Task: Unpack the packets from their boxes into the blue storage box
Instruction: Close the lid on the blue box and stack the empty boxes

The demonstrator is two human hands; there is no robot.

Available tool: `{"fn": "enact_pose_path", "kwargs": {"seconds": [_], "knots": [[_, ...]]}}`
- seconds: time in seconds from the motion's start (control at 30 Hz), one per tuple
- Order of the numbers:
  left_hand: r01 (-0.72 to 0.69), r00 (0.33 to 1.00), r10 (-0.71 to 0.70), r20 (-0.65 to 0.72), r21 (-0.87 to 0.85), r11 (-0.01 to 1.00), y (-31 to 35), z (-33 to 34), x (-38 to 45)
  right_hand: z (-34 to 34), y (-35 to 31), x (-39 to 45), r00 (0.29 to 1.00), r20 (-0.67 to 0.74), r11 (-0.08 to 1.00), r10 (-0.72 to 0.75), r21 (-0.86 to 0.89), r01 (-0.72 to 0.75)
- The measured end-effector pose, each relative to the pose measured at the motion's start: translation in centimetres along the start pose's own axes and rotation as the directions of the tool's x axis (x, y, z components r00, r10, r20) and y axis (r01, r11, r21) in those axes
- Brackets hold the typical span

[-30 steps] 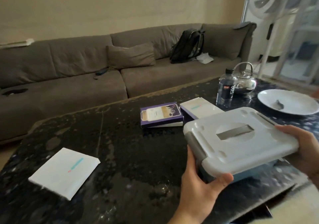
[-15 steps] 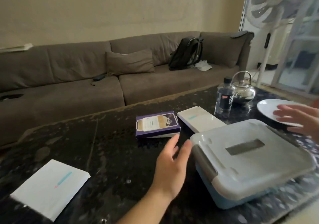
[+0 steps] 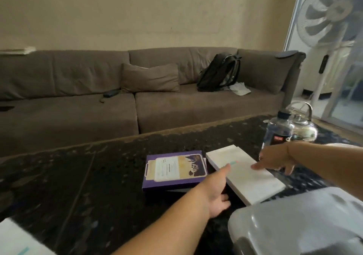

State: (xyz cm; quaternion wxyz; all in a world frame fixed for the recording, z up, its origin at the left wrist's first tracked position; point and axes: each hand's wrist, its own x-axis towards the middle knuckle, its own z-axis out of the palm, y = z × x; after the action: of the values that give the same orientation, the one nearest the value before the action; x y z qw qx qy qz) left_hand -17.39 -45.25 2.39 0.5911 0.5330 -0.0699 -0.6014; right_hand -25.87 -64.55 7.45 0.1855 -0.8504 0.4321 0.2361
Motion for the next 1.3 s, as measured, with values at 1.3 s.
{"fn": "enact_pose_path", "kwargs": {"seconds": [1.3], "knots": [[-0.482, 0.602, 0.787, -0.137, 0.723, 0.494, -11.9, -25.3, -26.5, 26.5, -24.1, -22.8, 0.800, -0.271, 0.309, -0.535, 0.819, 0.484]]}}
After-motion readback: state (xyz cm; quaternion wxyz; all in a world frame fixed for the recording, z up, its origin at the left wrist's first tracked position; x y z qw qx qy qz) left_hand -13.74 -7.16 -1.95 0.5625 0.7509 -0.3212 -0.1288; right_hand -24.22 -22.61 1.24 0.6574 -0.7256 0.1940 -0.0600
